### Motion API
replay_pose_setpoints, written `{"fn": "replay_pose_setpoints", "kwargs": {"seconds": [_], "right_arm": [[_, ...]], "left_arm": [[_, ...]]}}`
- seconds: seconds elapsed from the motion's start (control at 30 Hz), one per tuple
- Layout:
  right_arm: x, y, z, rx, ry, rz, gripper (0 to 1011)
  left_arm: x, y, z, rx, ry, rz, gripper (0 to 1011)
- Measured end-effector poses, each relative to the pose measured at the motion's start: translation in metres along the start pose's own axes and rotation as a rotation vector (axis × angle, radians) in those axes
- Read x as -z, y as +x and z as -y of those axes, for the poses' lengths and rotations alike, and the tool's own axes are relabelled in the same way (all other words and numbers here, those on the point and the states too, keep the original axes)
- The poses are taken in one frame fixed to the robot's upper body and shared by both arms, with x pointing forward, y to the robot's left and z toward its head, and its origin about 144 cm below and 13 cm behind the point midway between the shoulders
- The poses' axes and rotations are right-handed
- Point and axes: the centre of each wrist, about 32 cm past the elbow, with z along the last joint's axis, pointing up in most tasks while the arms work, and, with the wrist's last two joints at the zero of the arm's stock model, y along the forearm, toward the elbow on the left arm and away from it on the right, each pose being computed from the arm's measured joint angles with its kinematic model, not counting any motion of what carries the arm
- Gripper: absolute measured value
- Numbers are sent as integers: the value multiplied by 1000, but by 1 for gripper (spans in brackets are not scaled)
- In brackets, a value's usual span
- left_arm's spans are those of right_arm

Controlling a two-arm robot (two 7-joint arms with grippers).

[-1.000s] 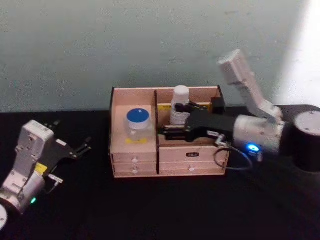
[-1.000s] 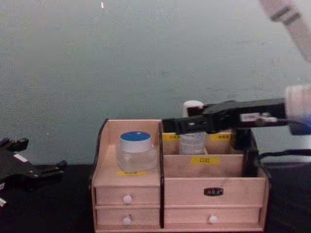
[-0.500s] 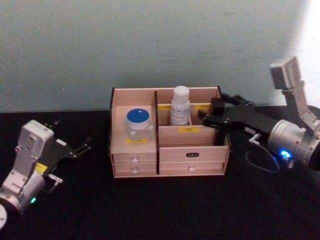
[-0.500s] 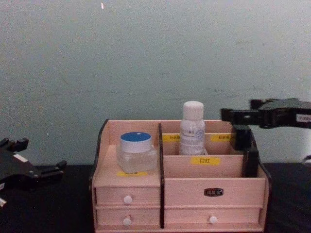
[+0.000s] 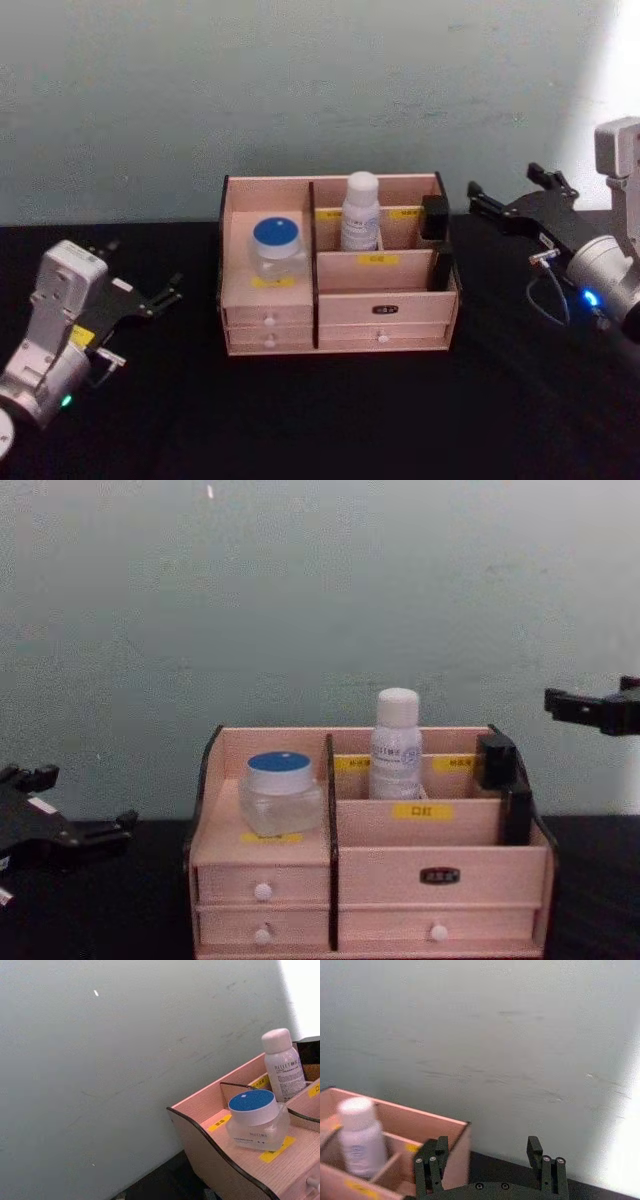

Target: Pick up the facial cleanser and watermelon frost from the table and place them into the tiered storage box.

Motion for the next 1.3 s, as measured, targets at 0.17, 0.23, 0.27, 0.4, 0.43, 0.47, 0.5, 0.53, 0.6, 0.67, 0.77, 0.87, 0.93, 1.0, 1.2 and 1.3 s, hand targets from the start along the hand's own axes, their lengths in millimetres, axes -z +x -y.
{"fn": "replay_pose_setpoints", "kwargs": {"seconds": [0.17, 0.23, 0.27, 0.4, 0.43, 0.47, 0.5, 0.53, 0.6, 0.67, 0.77, 0.87, 0.93, 1.0, 1.2, 1.3], "right_arm": [[12, -6, -4, 82, -6, 20, 1002], [18, -9, -7, 111, -20, 28, 1002], [20, -10, -8, 119, -25, 30, 1002], [33, -17, -13, 152, -57, 39, 1002], [35, -18, -14, 156, -63, 41, 1002], [37, -20, -15, 159, -68, 42, 1002], [40, -21, -16, 165, -75, 43, 1002], [41, -22, -17, 168, -80, 44, 1002], [45, -25, -19, 174, -92, 44, 1002], [47, -26, -20, 175, -99, 44, 1002], [50, -28, -22, 176, -112, 44, 1002], [52, -29, -23, 176, -120, 45, 1002], [52, -30, -24, 177, -125, 45, 1002], [53, -30, -24, 177, -128, 45, 1002], [53, -30, -24, 177, -128, 46, 1002], [53, -30, -24, 177, -128, 46, 1002]], "left_arm": [[0, 0, 0, 0, 0, 0, 1001], [0, 0, 0, 0, 0, 0, 1001], [0, 0, 0, 0, 0, 0, 1002], [0, 0, 0, 0, 0, 0, 1001], [0, 0, 0, 0, 0, 0, 1001], [0, 0, 0, 0, 0, 0, 1002], [0, 0, 0, 0, 0, 0, 1001], [0, 0, 0, 0, 0, 0, 1001], [0, 0, 0, 0, 0, 0, 1001], [0, 0, 0, 0, 0, 0, 1002], [0, 0, 0, 0, 0, 0, 1001], [0, 0, 0, 0, 0, 0, 1001], [0, 0, 0, 0, 0, 0, 1001], [0, 0, 0, 0, 0, 0, 1001], [0, 0, 0, 0, 0, 0, 1001], [0, 0, 0, 0, 0, 0, 1001]]}}
